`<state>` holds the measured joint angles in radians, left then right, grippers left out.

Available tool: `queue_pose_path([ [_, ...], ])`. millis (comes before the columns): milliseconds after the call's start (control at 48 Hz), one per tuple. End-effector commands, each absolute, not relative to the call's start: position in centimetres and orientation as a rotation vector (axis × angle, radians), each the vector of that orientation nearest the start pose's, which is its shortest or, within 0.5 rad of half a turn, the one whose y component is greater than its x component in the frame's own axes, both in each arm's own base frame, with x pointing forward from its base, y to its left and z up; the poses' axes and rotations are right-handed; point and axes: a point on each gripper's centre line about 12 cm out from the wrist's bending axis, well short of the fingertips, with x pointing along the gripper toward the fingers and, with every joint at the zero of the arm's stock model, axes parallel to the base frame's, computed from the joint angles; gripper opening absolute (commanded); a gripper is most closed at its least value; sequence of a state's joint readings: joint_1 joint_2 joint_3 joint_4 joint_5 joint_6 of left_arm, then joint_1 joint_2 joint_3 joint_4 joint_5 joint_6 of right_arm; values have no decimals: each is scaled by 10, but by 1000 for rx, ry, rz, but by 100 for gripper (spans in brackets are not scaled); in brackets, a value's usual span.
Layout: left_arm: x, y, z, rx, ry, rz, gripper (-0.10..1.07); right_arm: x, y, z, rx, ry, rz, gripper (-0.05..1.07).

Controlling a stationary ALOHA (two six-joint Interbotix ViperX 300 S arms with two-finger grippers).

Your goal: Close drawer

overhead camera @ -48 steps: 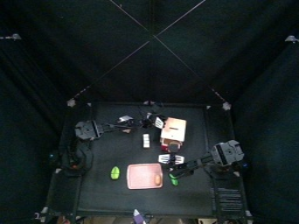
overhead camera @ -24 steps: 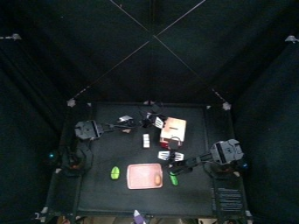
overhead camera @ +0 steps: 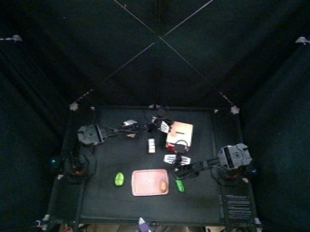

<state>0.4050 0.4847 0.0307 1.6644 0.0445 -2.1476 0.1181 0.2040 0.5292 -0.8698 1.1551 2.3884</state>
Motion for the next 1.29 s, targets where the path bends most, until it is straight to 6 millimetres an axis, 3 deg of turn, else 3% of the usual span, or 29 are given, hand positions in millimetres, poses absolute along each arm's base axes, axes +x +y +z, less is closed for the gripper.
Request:
queue_pose_path([
  [0,507,222,156,-559,404,553,29,341,-54,136,787,435,-1572,34],
  [625,506,221,154,-560,409,553,29,339,-72,127,781,431,-1631,35],
  [1271,506,221,154,-561,411,553,29,343,-72,124,774,438,-1628,35],
])
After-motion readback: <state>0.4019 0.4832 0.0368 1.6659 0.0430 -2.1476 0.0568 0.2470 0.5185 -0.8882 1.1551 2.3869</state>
